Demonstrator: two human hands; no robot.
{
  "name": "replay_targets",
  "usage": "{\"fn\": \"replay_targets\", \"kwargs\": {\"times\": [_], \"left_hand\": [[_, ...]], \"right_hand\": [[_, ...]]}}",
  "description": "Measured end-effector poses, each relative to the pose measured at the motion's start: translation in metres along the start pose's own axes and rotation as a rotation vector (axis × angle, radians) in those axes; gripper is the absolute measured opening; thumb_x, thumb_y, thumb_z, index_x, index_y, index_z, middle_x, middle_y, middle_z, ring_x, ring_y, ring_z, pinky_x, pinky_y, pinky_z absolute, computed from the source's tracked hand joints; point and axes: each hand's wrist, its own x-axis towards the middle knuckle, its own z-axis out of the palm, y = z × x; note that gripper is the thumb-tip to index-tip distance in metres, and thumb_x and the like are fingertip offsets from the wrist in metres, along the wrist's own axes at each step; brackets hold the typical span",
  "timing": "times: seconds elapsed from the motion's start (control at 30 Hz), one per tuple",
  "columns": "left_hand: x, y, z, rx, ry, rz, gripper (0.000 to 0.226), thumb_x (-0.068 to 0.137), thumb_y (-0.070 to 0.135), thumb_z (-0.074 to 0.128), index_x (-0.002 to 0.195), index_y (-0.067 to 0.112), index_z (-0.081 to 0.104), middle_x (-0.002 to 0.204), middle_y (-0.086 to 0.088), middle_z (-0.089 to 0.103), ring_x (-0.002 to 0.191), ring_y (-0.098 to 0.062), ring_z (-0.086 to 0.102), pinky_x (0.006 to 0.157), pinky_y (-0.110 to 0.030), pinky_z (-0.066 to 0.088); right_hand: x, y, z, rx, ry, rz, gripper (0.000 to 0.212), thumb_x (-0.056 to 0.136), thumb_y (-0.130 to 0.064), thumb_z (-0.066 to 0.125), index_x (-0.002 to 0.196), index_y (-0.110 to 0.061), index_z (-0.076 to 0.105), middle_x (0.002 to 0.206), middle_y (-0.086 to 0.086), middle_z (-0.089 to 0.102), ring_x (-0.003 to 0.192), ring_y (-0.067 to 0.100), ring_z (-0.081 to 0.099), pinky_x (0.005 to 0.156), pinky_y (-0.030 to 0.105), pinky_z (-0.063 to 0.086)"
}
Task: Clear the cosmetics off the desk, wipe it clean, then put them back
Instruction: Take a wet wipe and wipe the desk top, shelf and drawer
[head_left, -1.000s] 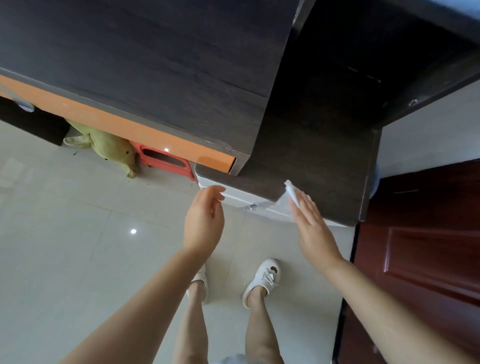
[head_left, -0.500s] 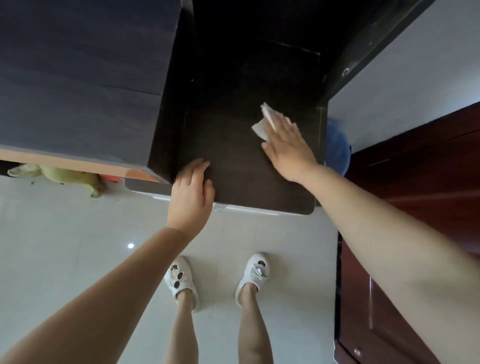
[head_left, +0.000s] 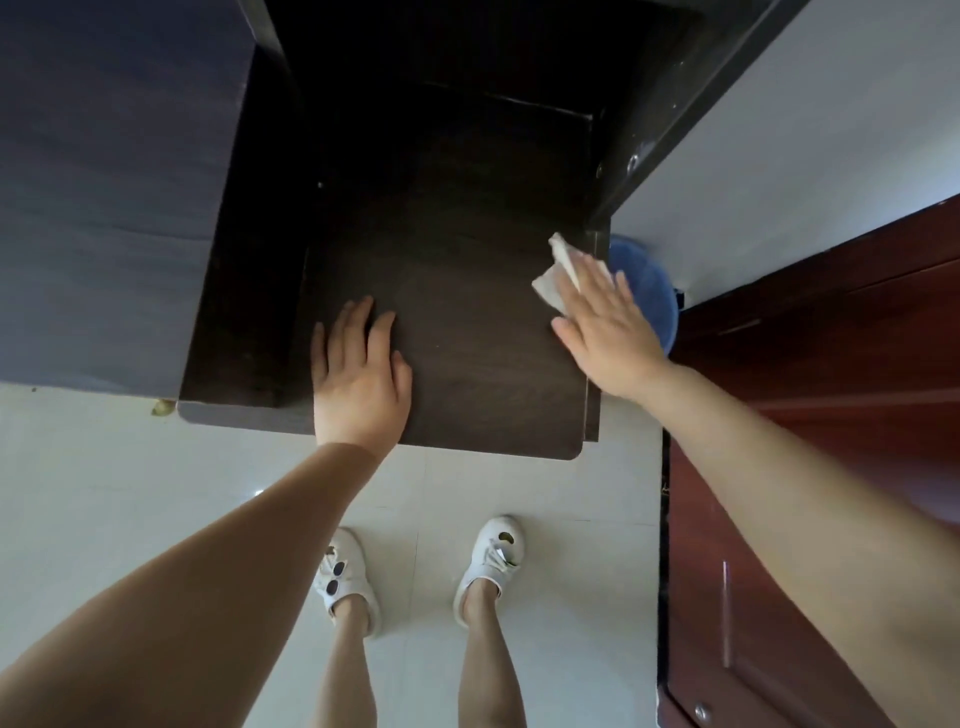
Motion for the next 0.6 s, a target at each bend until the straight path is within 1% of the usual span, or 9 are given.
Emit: {"fn": "replay_targets", "kwargs": {"times": [0.07, 0.17, 0.27, 0.33, 0.37, 0.4, 0.47, 0.5, 0.6], "left_hand": [[0.0, 0.0, 0.001, 0.005, 0.01, 0.01, 0.043, 0.087, 0.022, 0.033, 0.124, 0.005, 0.046, 0.137, -0.019, 0.044, 0.132, -0.031, 0.034, 0.112, -0.047, 0.014], [0.0, 0.0, 0.001, 0.008, 0.017, 0.002, 0.043, 0.087, 0.022, 0.034, 0.125, 0.005, 0.045, 0.138, -0.019, 0.043, 0.132, -0.031, 0.033, 0.112, -0.047, 0.013], [0.001, 0.002, 0.0, 0.012, 0.023, -0.005, 0.043, 0.086, 0.022, 0.034, 0.124, 0.005, 0.046, 0.137, -0.019, 0.044, 0.131, -0.032, 0.034, 0.112, -0.048, 0.015], [0.001, 0.002, 0.0, 0.012, 0.021, -0.007, 0.044, 0.086, 0.022, 0.033, 0.124, 0.005, 0.046, 0.137, -0.02, 0.044, 0.131, -0.033, 0.034, 0.112, -0.049, 0.016], [0.0, 0.002, 0.0, 0.015, 0.022, -0.005, 0.044, 0.086, 0.022, 0.033, 0.124, 0.005, 0.046, 0.136, -0.02, 0.045, 0.131, -0.033, 0.035, 0.112, -0.049, 0.016], [0.0, 0.002, 0.001, 0.02, 0.024, -0.002, 0.043, 0.086, 0.022, 0.033, 0.124, 0.005, 0.046, 0.136, -0.02, 0.045, 0.131, -0.033, 0.035, 0.112, -0.049, 0.016], [0.0, 0.001, 0.002, 0.027, 0.021, 0.004, 0.043, 0.086, 0.022, 0.033, 0.124, 0.005, 0.045, 0.136, -0.02, 0.044, 0.131, -0.034, 0.035, 0.112, -0.048, 0.015], [0.0, 0.0, 0.002, 0.028, 0.02, 0.007, 0.043, 0.087, 0.022, 0.033, 0.124, 0.005, 0.045, 0.137, -0.02, 0.044, 0.131, -0.034, 0.035, 0.112, -0.047, 0.014], [-0.001, -0.001, 0.002, 0.027, 0.012, 0.01, 0.043, 0.088, 0.023, 0.032, 0.126, 0.006, 0.044, 0.138, -0.019, 0.042, 0.132, -0.034, 0.034, 0.113, -0.046, 0.012]], "right_hand": [[0.016, 0.013, -0.007, 0.013, 0.015, 0.129, 0.056, 0.1, -0.036, 0.021, 0.148, -0.016, 0.0, 0.159, 0.005, -0.007, 0.145, 0.02, -0.009, 0.117, 0.042, -0.007], [-0.02, -0.001, 0.012, 0.035, 0.046, 0.136, 0.058, 0.098, -0.038, 0.018, 0.148, -0.013, 0.004, 0.159, 0.006, -0.004, 0.146, 0.021, -0.002, 0.117, 0.046, 0.001], [-0.099, -0.028, 0.04, 0.033, 0.011, 0.054, 0.059, 0.098, -0.039, 0.008, 0.145, -0.007, 0.02, 0.158, 0.01, 0.008, 0.145, 0.027, 0.009, 0.115, 0.05, 0.017], [-0.138, -0.033, 0.05, 0.042, -0.049, -0.059, 0.055, 0.098, -0.034, 0.014, 0.147, -0.011, 0.015, 0.159, 0.003, 0.001, 0.145, 0.022, 0.003, 0.117, 0.046, 0.013], [-0.144, -0.029, 0.049, 0.044, -0.087, -0.123, 0.056, 0.096, -0.032, 0.019, 0.148, -0.014, 0.012, 0.159, -0.001, -0.001, 0.145, 0.019, -0.001, 0.118, 0.045, 0.01], [-0.139, -0.02, 0.045, 0.024, -0.112, -0.176, 0.057, 0.094, -0.032, 0.023, 0.148, -0.016, 0.013, 0.159, -0.001, 0.002, 0.145, 0.018, 0.001, 0.118, 0.046, 0.011], [-0.108, -0.004, 0.029, -0.056, -0.1, -0.216, 0.055, 0.094, -0.034, 0.024, 0.146, -0.016, 0.019, 0.157, 0.005, 0.014, 0.144, 0.023, 0.011, 0.115, 0.052, 0.019], [-0.086, 0.002, 0.02, -0.057, -0.085, -0.173, 0.054, 0.096, -0.035, 0.022, 0.146, -0.015, 0.017, 0.157, 0.007, 0.014, 0.144, 0.025, 0.012, 0.115, 0.052, 0.02], [-0.021, -0.002, 0.0, 0.081, -0.034, 0.097, 0.055, 0.1, -0.035, 0.02, 0.148, -0.016, 0.003, 0.159, 0.006, -0.005, 0.145, 0.021, -0.007, 0.119, 0.044, 0.001]]}}
